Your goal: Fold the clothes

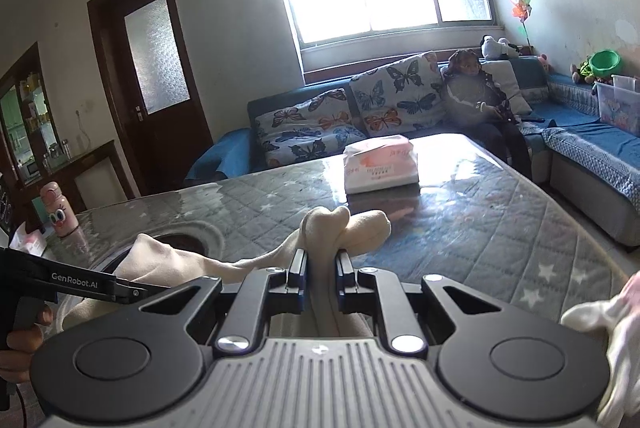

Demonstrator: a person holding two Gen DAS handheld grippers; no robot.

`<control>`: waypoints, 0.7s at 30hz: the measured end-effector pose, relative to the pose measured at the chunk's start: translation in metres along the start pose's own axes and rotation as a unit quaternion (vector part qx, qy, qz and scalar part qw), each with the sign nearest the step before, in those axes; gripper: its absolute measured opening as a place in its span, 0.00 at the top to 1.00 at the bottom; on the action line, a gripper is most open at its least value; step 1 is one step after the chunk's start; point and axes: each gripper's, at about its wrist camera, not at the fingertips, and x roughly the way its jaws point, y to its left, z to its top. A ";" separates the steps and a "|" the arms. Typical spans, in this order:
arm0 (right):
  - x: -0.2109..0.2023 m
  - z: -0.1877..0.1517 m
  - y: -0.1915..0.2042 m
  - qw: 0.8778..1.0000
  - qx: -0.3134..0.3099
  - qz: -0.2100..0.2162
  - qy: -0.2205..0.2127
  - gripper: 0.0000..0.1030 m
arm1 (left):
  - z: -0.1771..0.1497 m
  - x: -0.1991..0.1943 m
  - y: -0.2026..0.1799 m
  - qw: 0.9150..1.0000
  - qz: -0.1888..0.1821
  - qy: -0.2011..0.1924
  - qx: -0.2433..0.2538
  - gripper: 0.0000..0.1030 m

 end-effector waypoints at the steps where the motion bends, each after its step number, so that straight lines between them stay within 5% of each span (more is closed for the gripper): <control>1: 0.002 0.002 -0.002 1.000 -0.002 -0.002 0.000 0.88 | 0.002 0.002 -0.001 1.000 0.002 0.000 0.002 0.79; 21: 0.054 0.016 -0.035 0.999 -0.009 -0.039 0.024 0.88 | 0.032 0.052 -0.004 1.000 0.005 0.016 0.003 0.79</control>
